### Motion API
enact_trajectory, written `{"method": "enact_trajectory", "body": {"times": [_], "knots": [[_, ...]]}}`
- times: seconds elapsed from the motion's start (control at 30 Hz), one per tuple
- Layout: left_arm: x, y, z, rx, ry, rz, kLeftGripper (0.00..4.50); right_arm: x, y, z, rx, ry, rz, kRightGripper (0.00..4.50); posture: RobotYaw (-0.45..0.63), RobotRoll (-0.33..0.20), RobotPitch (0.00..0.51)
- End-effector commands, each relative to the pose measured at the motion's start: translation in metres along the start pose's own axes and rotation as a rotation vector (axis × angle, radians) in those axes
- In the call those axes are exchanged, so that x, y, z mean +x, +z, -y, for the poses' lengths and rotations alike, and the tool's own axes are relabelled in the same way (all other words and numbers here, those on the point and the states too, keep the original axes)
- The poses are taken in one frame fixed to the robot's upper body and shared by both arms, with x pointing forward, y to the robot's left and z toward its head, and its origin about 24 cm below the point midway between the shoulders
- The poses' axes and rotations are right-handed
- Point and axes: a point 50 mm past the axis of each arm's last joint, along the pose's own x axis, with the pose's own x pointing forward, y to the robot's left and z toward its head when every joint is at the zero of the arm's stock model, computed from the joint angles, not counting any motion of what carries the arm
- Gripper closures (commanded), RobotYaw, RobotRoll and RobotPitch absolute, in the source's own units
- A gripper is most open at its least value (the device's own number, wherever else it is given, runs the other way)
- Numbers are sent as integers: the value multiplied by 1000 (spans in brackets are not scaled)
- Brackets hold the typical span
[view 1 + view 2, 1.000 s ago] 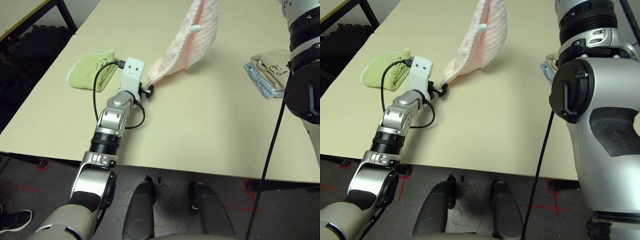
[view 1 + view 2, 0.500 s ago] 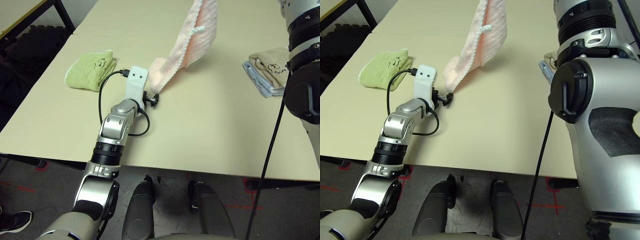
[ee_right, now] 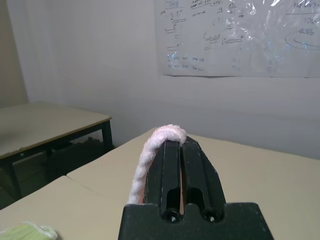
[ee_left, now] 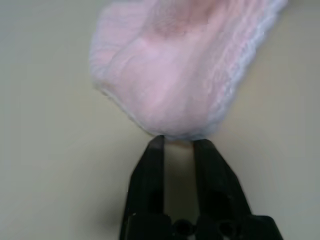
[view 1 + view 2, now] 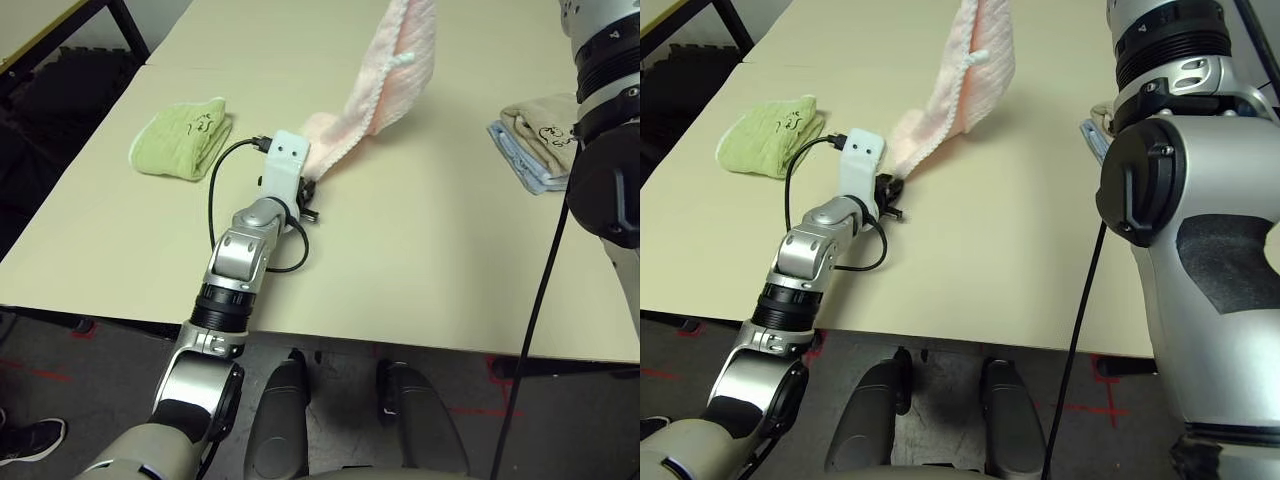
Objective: Fold the towel and set it aside.
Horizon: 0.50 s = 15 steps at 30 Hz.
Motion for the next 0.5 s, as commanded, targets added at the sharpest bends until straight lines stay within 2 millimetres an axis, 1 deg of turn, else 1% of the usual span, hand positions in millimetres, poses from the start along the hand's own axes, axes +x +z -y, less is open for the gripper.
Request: {"method": "enact_trajectory", "body": {"times": [0.03, 0.07, 0.1, 0.17, 0.2, 0.37, 0.4, 0.5], "knots": [[4, -1, 2, 57, -2, 4, 2132, 1, 7, -1, 2, 8, 24, 4500, -15, 0, 219], [5, -1, 2, 68, 1, 11, 1739, 1, 6, -2, 3, 10, 24, 4500, -19, 0, 218], [6, 0, 1, 72, 7, 14, 1684, 1, 6, -2, 4, 11, 23, 4500, -19, 0, 218], [8, 0, 0, 86, 8, 23, 1855, 1, 6, -2, 5, 13, 22, 4500, -19, 0, 218], [9, 0, 0, 87, 9, 25, 2134, 1, 6, -2, 6, 14, 22, 4500, -19, 0, 218], [10, 3, 1, 132, 3, 54, 4135, 1, 5, -2, 8, 18, 19, 4500, -20, 0, 216], [10, 3, 2, 133, 2, 58, 4460, 1, 5, -3, 8, 19, 18, 4500, -20, 0, 216], [11, 4, 3, 137, -1, 74, 4460, 1, 4, -3, 10, 21, 17, 4500, -19, 0, 215]]}}
